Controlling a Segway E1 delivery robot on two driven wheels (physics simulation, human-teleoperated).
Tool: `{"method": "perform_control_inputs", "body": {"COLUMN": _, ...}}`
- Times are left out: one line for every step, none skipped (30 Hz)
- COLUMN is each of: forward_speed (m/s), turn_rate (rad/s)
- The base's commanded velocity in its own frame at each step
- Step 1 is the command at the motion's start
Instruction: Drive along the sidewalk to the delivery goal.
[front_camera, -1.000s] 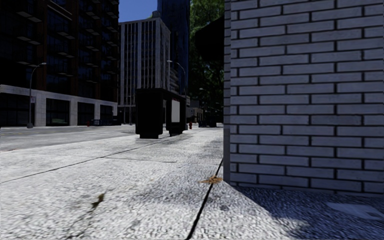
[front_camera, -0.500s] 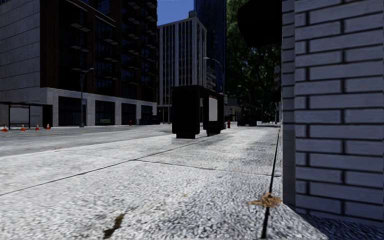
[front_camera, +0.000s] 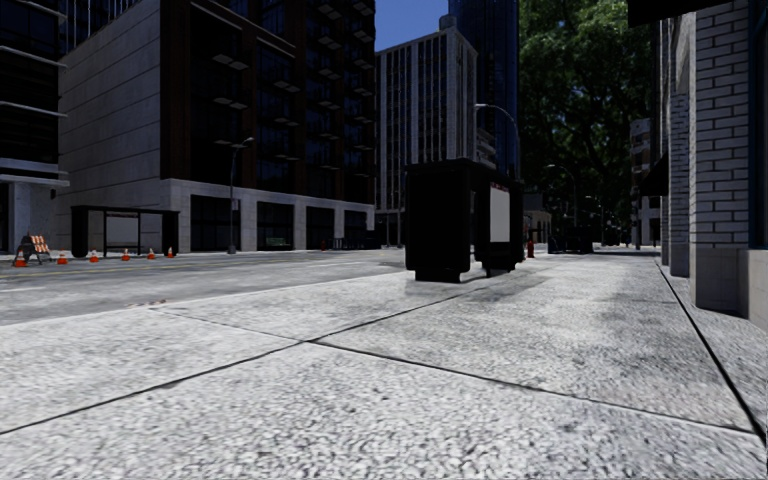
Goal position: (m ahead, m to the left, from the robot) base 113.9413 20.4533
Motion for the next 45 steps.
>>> {"method": "perform_control_inputs", "body": {"forward_speed": 2.0, "turn_rate": 0.0}}
{"method": "perform_control_inputs", "body": {"forward_speed": 2.0, "turn_rate": 0.0}}
{"method": "perform_control_inputs", "body": {"forward_speed": 2.0, "turn_rate": -0.07}}
{"method": "perform_control_inputs", "body": {"forward_speed": 2.0, "turn_rate": -0.07}}
{"method": "perform_control_inputs", "body": {"forward_speed": 2.0, "turn_rate": -0.23}}
{"method": "perform_control_inputs", "body": {"forward_speed": 2.0, "turn_rate": -0.42}}
{"method": "perform_control_inputs", "body": {"forward_speed": 2.0, "turn_rate": -0.45}}
{"method": "perform_control_inputs", "body": {"forward_speed": 2.0, "turn_rate": -0.47}}
{"method": "perform_control_inputs", "body": {"forward_speed": 2.0, "turn_rate": -0.49}}
{"method": "perform_control_inputs", "body": {"forward_speed": 2.0, "turn_rate": -0.49}}
{"method": "perform_control_inputs", "body": {"forward_speed": 2.0, "turn_rate": -0.53}}
{"method": "perform_control_inputs", "body": {"forward_speed": 2.0, "turn_rate": -0.57}}
{"method": "perform_control_inputs", "body": {"forward_speed": 2.0, "turn_rate": -0.62}}
{"method": "perform_control_inputs", "body": {"forward_speed": 2.0, "turn_rate": -0.62}}
{"method": "perform_control_inputs", "body": {"forward_speed": 2.0, "turn_rate": -0.64}}
{"method": "perform_control_inputs", "body": {"forward_speed": 2.0, "turn_rate": -0.64}}
{"method": "perform_control_inputs", "body": {"forward_speed": 2.0, "turn_rate": -0.65}}
{"method": "perform_control_inputs", "body": {"forward_speed": 2.0, "turn_rate": -0.65}}
{"method": "perform_control_inputs", "body": {"forward_speed": 2.0, "turn_rate": -0.65}}
{"method": "perform_control_inputs", "body": {"forward_speed": 2.0, "turn_rate": -0.65}}
{"method": "perform_control_inputs", "body": {"forward_speed": 2.0, "turn_rate": -0.65}}
{"method": "perform_control_inputs", "body": {"forward_speed": 2.0, "turn_rate": -0.65}}
{"method": "perform_control_inputs", "body": {"forward_speed": 2.0, "turn_rate": -0.65}}
{"method": "perform_control_inputs", "body": {"forward_speed": 2.0, "turn_rate": -0.65}}
{"method": "perform_control_inputs", "body": {"forward_speed": 2.0, "turn_rate": -0.65}}
{"method": "perform_control_inputs", "body": {"forward_speed": 2.0, "turn_rate": -0.65}}
{"method": "perform_control_inputs", "body": {"forward_speed": 2.0, "turn_rate": -0.65}}
{"method": "perform_control_inputs", "body": {"forward_speed": 2.0, "turn_rate": -0.65}}
{"method": "perform_control_inputs", "body": {"forward_speed": 2.0, "turn_rate": -0.65}}
{"method": "perform_control_inputs", "body": {"forward_speed": 2.0, "turn_rate": -0.65}}
{"method": "perform_control_inputs", "body": {"forward_speed": 2.0, "turn_rate": -0.65}}
{"method": "perform_control_inputs", "body": {"forward_speed": 2.0, "turn_rate": -0.65}}
{"method": "perform_control_inputs", "body": {"forward_speed": 2.0, "turn_rate": -0.65}}
{"method": "perform_control_inputs", "body": {"forward_speed": 2.0, "turn_rate": -0.65}}
{"method": "perform_control_inputs", "body": {"forward_speed": 2.0, "turn_rate": -0.65}}
{"method": "perform_control_inputs", "body": {"forward_speed": 2.0, "turn_rate": -0.65}}
{"method": "perform_control_inputs", "body": {"forward_speed": 2.0, "turn_rate": -0.65}}
{"method": "perform_control_inputs", "body": {"forward_speed": 2.0, "turn_rate": -0.65}}
{"method": "perform_control_inputs", "body": {"forward_speed": 2.0, "turn_rate": -0.59}}
{"method": "perform_control_inputs", "body": {"forward_speed": 2.0, "turn_rate": -0.44}}
{"method": "perform_control_inputs", "body": {"forward_speed": 2.0, "turn_rate": -0.44}}
{"method": "perform_control_inputs", "body": {"forward_speed": 2.0, "turn_rate": -0.19}}
{"method": "perform_control_inputs", "body": {"forward_speed": 2.0, "turn_rate": -0.01}}
{"method": "perform_control_inputs", "body": {"forward_speed": 2.0, "turn_rate": 0.0}}
{"method": "perform_control_inputs", "body": {"forward_speed": 2.0, "turn_rate": 0.0}}
